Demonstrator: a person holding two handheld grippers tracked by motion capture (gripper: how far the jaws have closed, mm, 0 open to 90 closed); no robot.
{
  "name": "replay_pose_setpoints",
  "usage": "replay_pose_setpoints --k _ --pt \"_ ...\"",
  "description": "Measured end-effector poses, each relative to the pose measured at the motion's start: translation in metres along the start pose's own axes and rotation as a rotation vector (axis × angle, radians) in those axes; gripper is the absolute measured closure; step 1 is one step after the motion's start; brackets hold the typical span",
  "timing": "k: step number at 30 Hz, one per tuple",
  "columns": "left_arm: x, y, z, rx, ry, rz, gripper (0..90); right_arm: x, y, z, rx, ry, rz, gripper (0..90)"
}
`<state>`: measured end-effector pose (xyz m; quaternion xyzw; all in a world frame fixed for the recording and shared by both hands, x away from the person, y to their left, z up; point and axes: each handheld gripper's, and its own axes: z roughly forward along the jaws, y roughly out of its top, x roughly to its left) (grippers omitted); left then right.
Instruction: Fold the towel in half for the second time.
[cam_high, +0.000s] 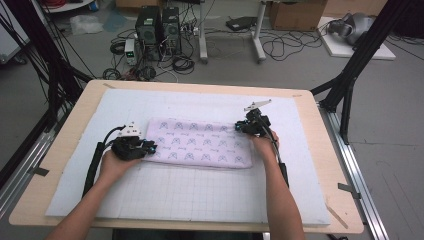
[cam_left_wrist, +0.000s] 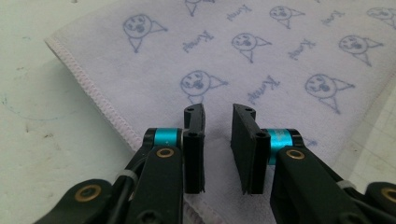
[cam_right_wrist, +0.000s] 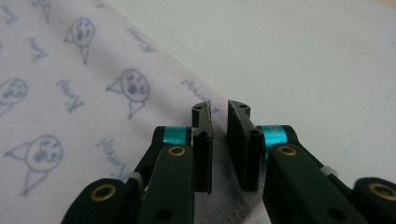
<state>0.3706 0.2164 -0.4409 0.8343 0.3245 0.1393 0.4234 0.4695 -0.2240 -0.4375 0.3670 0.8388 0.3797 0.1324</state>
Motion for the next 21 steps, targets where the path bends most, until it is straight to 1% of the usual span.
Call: replay_pose_setpoints --k 1,2,4,6,10,11,13,14,16,17,18,21 --pt "0.000 0.000 0.000 -0.004 0.001 0.000 73.0 0.000 -0.001 0.000 -0.006 0.004 0.014 79.6" --pt "0.000 0.000 0.000 -0.004 0.000 -0.001 72.0 0.000 -0.001 -0.001 -0.009 0.005 0.008 78.7" --pt "0.000 0.000 -0.002 -0.018 0.000 -0.005 69.1 0.002 0.001 -0.004 -0.018 0.017 0.014 75.6" --pt "0.000 0.001 -0.005 -0.033 0.002 -0.010 67.3 0.003 0.002 -0.009 -0.036 0.034 0.000 72.5" --pt "0.000 0.002 -0.011 -0.056 0.006 -0.017 63.4 0.007 -0.001 -0.019 -0.061 0.047 0.009 67.1" --pt "0.000 0.002 -0.013 -0.066 0.009 -0.025 62.1 0.008 -0.002 -0.022 -0.071 0.056 0.011 65.2" --pt "-0.001 0.002 -0.015 -0.078 0.013 -0.027 59.3 0.011 -0.005 -0.027 -0.082 0.068 0.019 60.7" --pt "-0.001 0.002 -0.017 -0.090 0.024 -0.039 56.2 0.013 -0.006 -0.029 -0.087 0.070 0.016 58.4" --pt "-0.002 0.001 -0.020 -0.108 0.029 -0.056 49.7 0.016 -0.010 -0.032 -0.105 0.075 0.022 52.3" --pt "-0.003 0.000 -0.021 -0.118 0.028 -0.061 48.0 0.018 -0.013 -0.033 -0.099 0.087 0.032 48.8" --pt "-0.003 0.000 -0.022 -0.115 0.029 -0.060 46.4 0.020 -0.015 -0.034 -0.098 0.090 0.034 45.7" --pt "-0.004 -0.001 -0.024 -0.125 0.027 -0.062 41.8 0.028 -0.018 -0.037 -0.099 0.087 0.026 36.8"
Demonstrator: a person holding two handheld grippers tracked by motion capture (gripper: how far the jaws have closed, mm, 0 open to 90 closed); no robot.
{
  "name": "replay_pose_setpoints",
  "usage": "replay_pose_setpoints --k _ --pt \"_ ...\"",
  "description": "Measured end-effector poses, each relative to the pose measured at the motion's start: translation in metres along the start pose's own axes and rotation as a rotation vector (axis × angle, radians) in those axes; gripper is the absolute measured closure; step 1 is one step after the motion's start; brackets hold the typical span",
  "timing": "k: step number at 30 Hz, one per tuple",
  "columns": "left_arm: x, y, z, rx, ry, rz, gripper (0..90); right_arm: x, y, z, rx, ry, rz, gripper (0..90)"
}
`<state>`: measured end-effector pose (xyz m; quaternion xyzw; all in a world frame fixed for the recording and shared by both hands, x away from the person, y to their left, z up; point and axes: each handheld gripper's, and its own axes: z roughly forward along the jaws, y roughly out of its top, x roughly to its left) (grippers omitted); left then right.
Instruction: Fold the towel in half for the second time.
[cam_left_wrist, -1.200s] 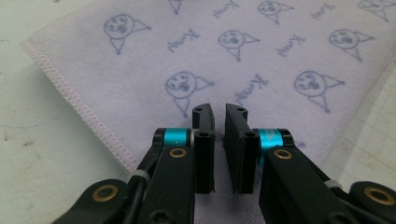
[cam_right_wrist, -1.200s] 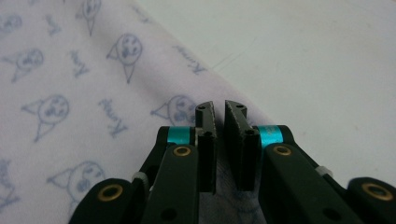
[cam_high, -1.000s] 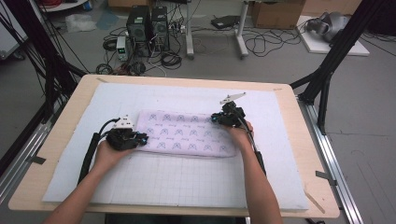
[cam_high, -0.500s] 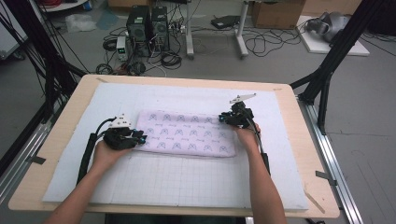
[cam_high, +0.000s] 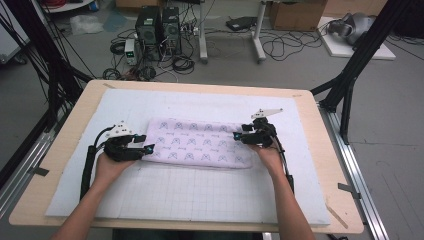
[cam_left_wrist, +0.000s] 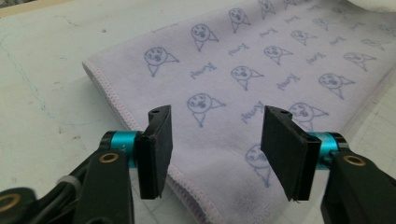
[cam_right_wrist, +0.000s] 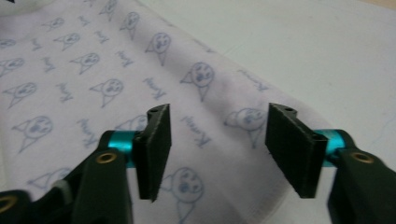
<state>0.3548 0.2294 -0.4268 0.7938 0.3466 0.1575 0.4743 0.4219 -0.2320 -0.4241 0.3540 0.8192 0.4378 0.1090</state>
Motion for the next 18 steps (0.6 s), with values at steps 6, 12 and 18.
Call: replay_pose_setpoints --k 6,12,18 --pt "-0.003 -0.002 -0.007 -0.007 -0.002 0.006 35.0 0.017 -0.002 -0.010 -0.015 -0.003 -0.031 22.0" --pt "-0.006 -0.006 -0.015 0.013 -0.003 0.018 31.3 0.031 -0.011 -0.021 -0.015 -0.005 -0.064 16.4" --pt "-0.010 -0.009 -0.025 0.011 0.008 0.025 29.2 0.039 -0.017 -0.030 -0.015 0.009 -0.057 12.1"
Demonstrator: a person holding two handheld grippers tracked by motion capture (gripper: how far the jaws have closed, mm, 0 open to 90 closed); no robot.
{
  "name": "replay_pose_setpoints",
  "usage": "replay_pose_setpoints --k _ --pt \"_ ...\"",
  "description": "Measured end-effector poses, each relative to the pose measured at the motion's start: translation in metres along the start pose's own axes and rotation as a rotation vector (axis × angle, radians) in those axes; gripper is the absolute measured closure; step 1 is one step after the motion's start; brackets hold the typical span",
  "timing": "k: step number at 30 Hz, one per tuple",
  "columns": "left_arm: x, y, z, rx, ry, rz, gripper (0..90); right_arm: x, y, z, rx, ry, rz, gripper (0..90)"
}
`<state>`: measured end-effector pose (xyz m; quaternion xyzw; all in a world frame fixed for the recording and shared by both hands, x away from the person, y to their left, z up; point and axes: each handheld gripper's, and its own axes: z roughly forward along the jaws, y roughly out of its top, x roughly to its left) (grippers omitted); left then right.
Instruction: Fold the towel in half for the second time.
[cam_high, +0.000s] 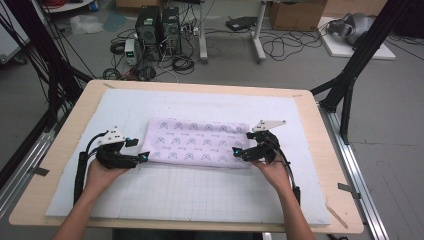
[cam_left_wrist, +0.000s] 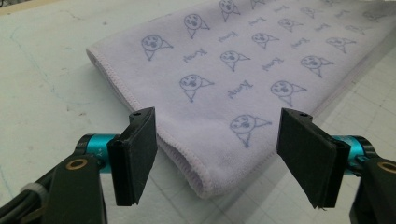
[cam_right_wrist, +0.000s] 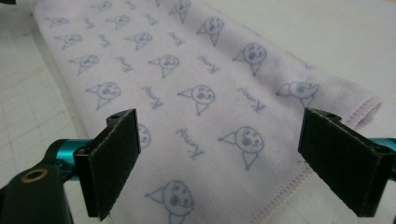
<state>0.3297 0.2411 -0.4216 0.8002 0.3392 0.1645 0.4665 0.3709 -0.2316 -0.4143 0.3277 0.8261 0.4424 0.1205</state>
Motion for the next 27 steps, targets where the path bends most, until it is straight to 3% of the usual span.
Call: replay_pose_setpoints --k 11,13,27 --pt "-0.009 -0.006 -0.014 -0.011 0.018 0.017 28.1 0.006 -0.024 -0.027 -0.020 -0.034 0.018 11.5" --pt "-0.011 -0.008 -0.016 -0.008 0.015 0.012 28.2 0.006 -0.029 -0.031 -0.047 -0.042 0.020 11.5" --pt "-0.018 -0.019 -0.033 -0.012 0.031 0.014 28.1 0.017 -0.048 -0.051 -0.042 -0.054 0.024 11.5"
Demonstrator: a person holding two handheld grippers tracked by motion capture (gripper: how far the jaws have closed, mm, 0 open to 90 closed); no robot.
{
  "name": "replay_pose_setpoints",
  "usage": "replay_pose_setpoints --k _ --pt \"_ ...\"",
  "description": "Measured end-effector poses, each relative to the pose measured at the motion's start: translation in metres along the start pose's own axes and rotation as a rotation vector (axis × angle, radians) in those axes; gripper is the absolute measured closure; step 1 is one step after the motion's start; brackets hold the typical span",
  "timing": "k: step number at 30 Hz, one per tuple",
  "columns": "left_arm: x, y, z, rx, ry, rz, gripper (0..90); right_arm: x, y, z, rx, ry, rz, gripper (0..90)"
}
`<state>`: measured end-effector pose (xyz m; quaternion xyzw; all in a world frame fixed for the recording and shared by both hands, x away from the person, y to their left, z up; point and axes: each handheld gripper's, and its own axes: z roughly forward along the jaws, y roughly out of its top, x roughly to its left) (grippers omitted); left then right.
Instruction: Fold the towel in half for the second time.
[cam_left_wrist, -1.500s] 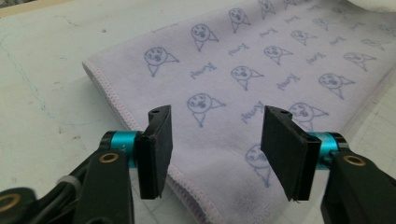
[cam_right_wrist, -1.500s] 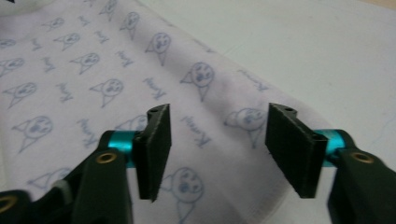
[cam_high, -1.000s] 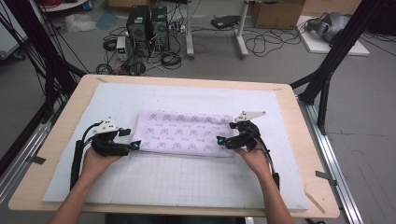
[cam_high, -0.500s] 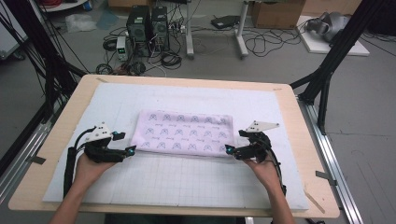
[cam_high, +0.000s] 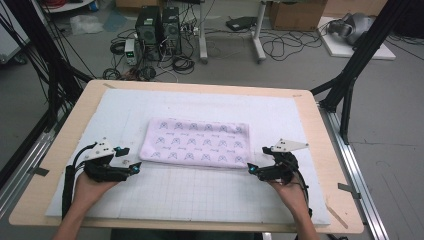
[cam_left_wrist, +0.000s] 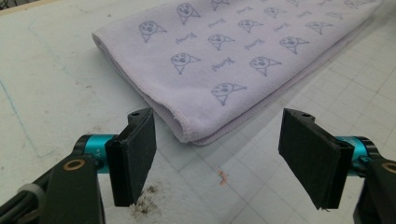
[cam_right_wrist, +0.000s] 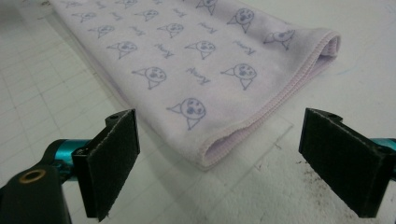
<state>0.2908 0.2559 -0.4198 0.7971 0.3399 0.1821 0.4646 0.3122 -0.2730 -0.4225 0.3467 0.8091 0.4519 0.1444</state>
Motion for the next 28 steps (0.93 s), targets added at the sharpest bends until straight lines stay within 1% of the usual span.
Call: replay_pose_setpoints --k 11,18,25,28 --pt "-0.006 -0.007 -0.009 0.005 0.003 0.006 28.1 0.007 -0.012 -0.016 -0.019 -0.009 0.007 11.5" --pt "-0.007 -0.010 -0.014 0.005 0.004 0.006 28.1 0.011 -0.019 -0.025 -0.028 -0.018 0.010 11.5" --pt "-0.007 -0.012 -0.014 0.002 0.004 0.005 28.1 0.011 -0.022 -0.027 -0.027 -0.022 0.013 11.5" --pt "-0.007 -0.011 -0.014 0.000 0.004 0.005 28.1 0.011 -0.022 -0.026 -0.030 -0.027 -0.001 11.5"
